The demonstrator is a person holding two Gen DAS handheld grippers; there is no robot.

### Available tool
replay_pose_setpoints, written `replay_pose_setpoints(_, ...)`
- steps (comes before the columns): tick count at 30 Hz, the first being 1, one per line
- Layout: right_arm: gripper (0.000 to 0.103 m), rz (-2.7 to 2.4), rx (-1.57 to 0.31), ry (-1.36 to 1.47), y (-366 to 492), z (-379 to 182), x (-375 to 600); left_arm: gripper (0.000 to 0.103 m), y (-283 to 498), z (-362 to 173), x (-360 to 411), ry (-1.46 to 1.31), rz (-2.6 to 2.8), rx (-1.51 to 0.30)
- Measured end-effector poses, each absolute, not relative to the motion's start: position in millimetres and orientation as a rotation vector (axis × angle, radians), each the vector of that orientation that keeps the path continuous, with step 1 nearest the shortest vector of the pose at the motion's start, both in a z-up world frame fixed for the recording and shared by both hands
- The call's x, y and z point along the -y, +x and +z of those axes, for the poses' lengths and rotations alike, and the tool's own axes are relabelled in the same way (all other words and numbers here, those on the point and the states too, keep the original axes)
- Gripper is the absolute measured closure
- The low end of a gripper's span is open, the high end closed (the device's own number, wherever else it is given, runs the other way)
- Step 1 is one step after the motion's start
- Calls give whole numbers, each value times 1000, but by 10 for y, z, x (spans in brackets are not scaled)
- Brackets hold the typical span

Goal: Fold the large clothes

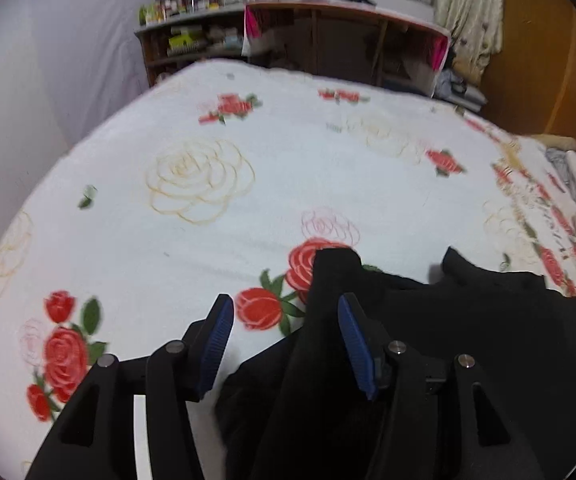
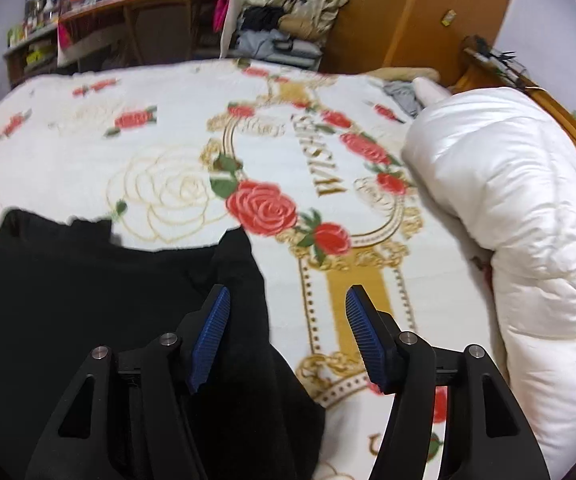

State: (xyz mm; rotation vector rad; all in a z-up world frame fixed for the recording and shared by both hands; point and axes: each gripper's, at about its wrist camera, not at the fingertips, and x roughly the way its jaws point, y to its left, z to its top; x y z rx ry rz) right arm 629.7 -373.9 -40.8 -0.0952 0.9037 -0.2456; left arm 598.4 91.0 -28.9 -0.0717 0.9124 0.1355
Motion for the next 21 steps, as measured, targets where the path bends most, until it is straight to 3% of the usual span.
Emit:
replay_pose_setpoints(4, 42, -138, -802, -76, 5889, 45, 3587, 46, 5570, 1, -916, -113, 41, -842)
replay_pose_setpoints(8, 41, 53, -786, -75, 5522, 167, 3131, 35, 5251, -38, -645, -117, -63, -864)
replay_pose_setpoints(12, 41, 176, -822, -50, 5432, -28, 2657, 35, 5214, -348, -312, -118, -115, -945)
replay_pose_setpoints(16, 41, 181, -948, -100, 5656, -561, 2220, 35, 5362, -831, -47, 20, -58, -1086)
replay_pose_setpoints(21, 39, 134, -990, -89, 5823, -970, 2155, 31, 5393, -994, -1, 80, -57, -1044)
